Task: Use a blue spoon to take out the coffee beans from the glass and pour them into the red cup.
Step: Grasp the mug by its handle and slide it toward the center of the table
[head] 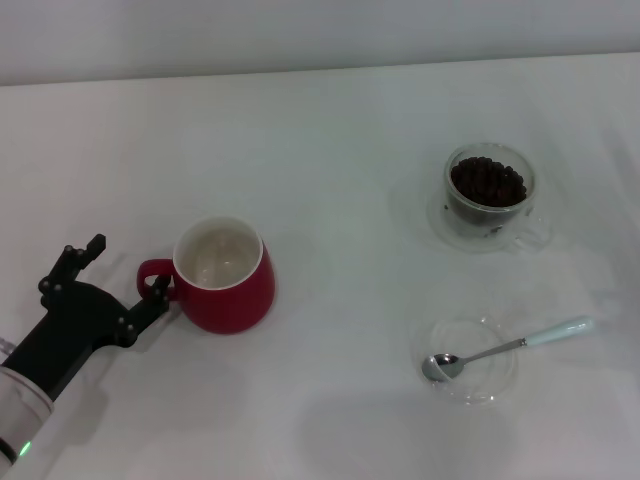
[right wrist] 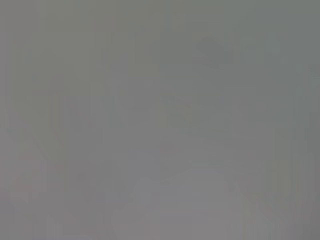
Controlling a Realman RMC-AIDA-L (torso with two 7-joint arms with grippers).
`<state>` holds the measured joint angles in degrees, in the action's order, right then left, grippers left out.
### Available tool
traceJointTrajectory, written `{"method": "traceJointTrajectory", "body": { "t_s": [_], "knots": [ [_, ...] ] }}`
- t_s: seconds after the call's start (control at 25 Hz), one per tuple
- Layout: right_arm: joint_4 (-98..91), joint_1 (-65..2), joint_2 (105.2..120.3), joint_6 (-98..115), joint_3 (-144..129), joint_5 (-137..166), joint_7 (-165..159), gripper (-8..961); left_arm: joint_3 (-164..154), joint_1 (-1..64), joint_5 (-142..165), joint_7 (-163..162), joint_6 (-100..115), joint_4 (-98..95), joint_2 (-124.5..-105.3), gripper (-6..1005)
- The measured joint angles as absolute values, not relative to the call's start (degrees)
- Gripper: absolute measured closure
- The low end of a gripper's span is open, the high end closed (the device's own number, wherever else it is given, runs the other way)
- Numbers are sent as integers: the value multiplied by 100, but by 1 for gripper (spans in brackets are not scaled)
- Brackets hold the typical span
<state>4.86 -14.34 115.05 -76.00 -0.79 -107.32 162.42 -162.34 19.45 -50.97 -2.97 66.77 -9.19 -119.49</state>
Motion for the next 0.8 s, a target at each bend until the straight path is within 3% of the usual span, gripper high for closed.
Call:
{"method": "traceJointTrajectory", "body": {
  "t_s": [0.48,0.8],
  "knots": [
    [446,-1483,11505,-7558,-73,-10732,16242,127,-16273,1959,-4999,-150,6650,-1053,-11955,181],
    [420,-1520,11505,-7547,-38,-10736,16242,131,-16278,2068,-4948,-148,6641,-1090,-11945,457]
  ]
}}
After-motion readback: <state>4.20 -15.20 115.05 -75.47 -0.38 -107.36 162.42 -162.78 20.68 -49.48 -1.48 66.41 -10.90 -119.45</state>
